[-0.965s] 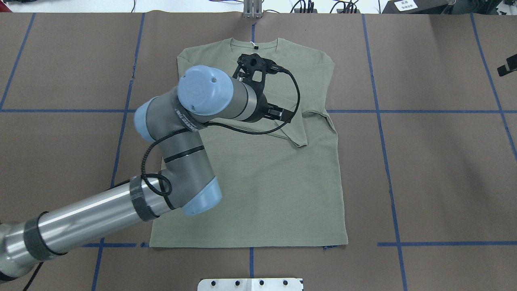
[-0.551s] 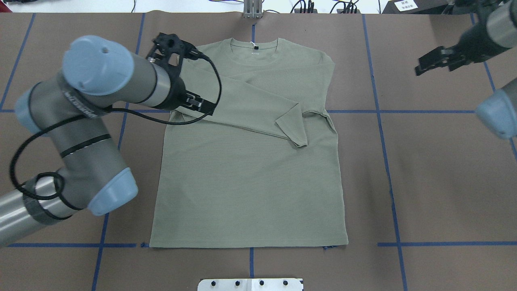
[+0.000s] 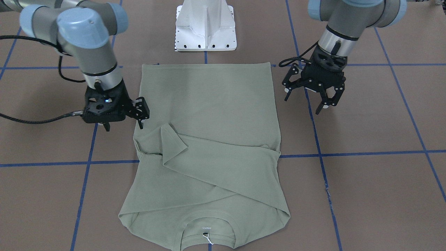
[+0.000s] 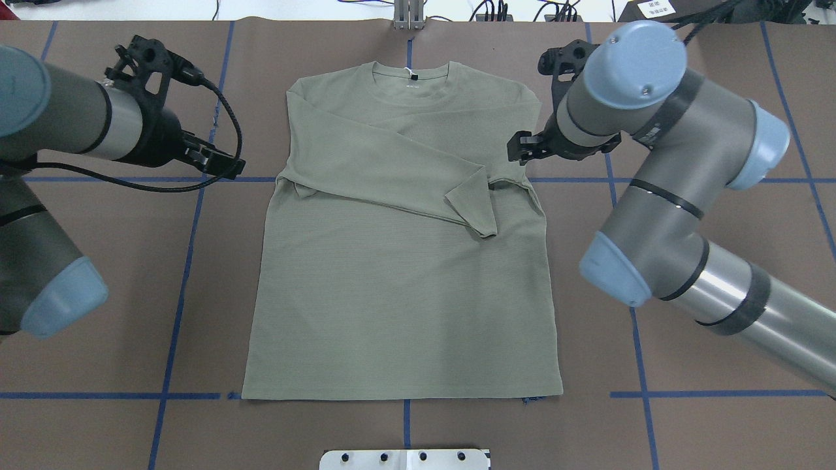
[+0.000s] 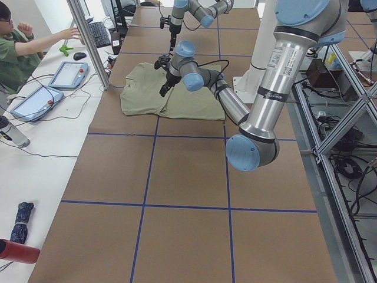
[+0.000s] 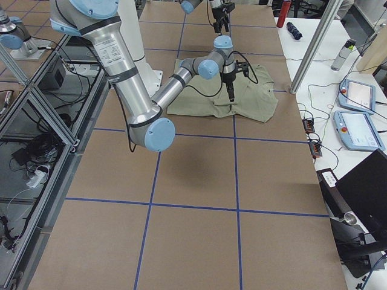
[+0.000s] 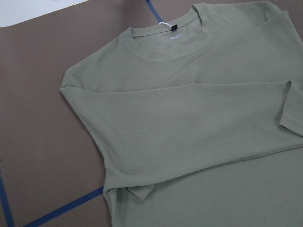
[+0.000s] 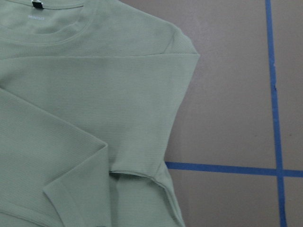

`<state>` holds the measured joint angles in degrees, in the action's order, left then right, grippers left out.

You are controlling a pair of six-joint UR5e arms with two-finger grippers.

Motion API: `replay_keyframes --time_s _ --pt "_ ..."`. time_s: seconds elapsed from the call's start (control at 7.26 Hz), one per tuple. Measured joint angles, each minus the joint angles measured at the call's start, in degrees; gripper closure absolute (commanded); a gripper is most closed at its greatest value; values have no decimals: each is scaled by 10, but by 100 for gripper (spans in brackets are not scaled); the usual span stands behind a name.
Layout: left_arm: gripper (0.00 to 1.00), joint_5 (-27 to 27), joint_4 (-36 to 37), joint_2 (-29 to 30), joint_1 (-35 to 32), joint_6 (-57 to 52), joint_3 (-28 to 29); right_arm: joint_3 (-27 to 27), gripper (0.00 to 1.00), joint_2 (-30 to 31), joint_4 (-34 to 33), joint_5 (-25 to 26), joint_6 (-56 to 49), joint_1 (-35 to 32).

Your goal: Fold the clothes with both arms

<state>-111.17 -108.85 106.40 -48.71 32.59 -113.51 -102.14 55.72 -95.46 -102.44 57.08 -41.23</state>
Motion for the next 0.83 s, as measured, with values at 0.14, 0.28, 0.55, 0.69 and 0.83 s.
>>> replay_keyframes --time_s 0.14,0.28,0.55,0.69,0.83 --pt "0 -32 -42 -40 -26 -16 0 51 16 -54 -19 29 33 24" --pt "0 -58 -78 -71 -45 -23 0 127 21 -116 -23 57 51 40" --pt "0 -76 -109 -97 -57 -26 0 247 36 -186 -1 97 62 61" --pt "0 -78 -112 -100 -58 -26 0 280 38 -198 13 112 63 69" --pt "0 -79 -113 -101 -58 -26 1 299 39 -203 20 123 64 78"
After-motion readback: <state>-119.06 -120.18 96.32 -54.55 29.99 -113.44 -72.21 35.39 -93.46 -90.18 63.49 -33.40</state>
